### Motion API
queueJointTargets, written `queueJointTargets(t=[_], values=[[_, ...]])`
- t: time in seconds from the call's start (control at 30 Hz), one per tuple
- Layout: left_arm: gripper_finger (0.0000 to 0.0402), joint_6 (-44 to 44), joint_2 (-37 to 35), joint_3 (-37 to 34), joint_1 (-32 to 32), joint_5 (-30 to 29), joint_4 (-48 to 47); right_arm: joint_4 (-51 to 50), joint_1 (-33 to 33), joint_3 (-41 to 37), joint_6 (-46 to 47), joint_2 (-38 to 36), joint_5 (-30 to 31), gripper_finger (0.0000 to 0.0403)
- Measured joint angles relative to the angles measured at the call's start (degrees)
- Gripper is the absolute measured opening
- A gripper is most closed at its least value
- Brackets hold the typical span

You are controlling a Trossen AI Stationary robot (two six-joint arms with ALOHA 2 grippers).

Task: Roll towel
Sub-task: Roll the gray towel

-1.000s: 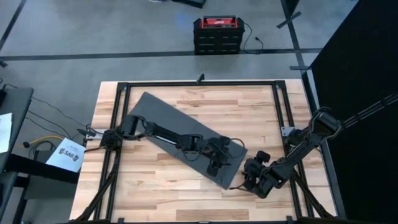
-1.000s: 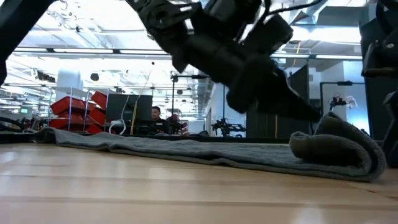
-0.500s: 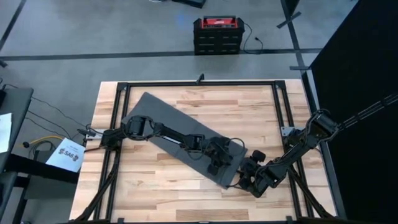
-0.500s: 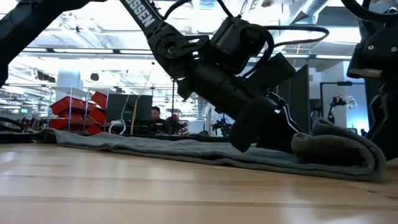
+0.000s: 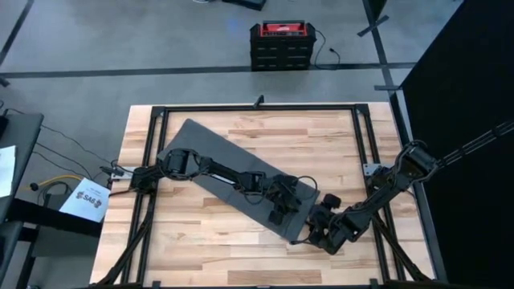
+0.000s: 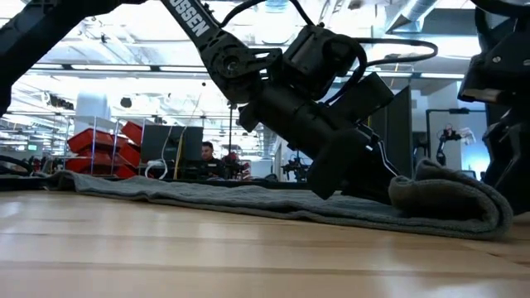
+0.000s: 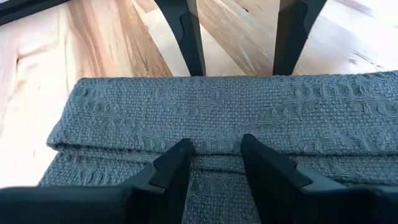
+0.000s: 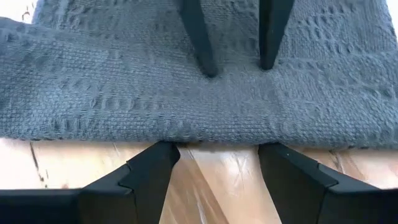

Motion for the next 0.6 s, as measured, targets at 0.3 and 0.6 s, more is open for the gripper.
queueJointTargets(t=[0.3,0.6], values=[[0.0134,-0.1,0.0,-0.1,0.0,0.0,-0.1,-1.3,-3.2,-0.3,-6.4,-6.2,0.9,0.0226],[0.0134,-0.2,0.0,-0.1,0.0,0.0,-0.1,-3.1,-4.7,-0.2,-9.1,-11.1,2.1,0.0226]])
